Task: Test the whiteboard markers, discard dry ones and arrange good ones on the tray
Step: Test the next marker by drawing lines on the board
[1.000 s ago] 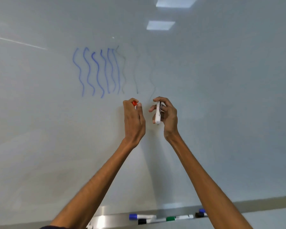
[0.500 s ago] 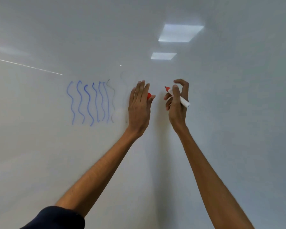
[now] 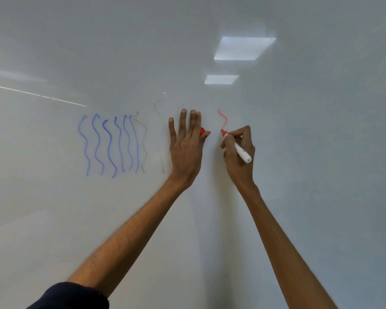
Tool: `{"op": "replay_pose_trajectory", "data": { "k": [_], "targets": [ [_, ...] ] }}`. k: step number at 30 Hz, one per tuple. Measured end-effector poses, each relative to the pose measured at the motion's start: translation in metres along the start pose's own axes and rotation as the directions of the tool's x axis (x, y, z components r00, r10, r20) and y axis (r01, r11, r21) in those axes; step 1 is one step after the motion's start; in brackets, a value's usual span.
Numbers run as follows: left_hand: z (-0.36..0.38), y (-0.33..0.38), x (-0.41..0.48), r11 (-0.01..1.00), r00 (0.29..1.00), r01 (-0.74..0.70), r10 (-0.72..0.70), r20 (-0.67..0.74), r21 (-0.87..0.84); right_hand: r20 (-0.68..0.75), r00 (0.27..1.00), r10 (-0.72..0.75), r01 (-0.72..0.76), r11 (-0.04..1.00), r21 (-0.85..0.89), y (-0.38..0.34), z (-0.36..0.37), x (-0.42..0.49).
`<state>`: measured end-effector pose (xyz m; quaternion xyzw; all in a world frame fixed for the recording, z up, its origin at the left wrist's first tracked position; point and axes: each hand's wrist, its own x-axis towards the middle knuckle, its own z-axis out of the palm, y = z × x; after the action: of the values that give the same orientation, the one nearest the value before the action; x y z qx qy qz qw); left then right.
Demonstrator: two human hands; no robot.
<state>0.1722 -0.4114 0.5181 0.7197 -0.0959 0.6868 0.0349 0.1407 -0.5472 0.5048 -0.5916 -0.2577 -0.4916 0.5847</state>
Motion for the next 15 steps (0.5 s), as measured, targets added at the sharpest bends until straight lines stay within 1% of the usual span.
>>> {"op": "replay_pose_trajectory", "data": {
  "k": [2, 4, 9, 12, 15],
  "targets": [
    [0.001, 0.001, 0.000, 1.000, 1.000, 0.015, -0.015, 0.000, -0.009, 0.004, 0.999, 0.052, -0.053, 0.999, 0.010, 0.006, -0.004, -0.014],
    [0.001, 0.004, -0.001, 1.000, 1.000, 0.029, -0.029, 0.008, -0.010, -0.037, 0.994, 0.102, -0.101, 0.994, 0.034, 0.012, -0.007, -0.025],
    [0.003, 0.004, -0.003, 0.999, 0.999, 0.028, -0.029, 0.020, 0.035, -0.029, 0.986, 0.167, -0.164, 0.984, 0.066, 0.010, -0.012, -0.036],
    [0.003, 0.007, -0.006, 0.999, 0.999, 0.026, -0.027, 0.025, 0.023, -0.084, 0.987, 0.134, -0.120, 0.980, 0.160, -0.004, -0.015, -0.017],
    [0.003, 0.008, -0.008, 0.999, 0.999, 0.029, -0.030, 0.032, 0.027, -0.112, 0.991, 0.067, -0.049, 0.986, 0.159, -0.017, -0.014, 0.011]
  ]
}}
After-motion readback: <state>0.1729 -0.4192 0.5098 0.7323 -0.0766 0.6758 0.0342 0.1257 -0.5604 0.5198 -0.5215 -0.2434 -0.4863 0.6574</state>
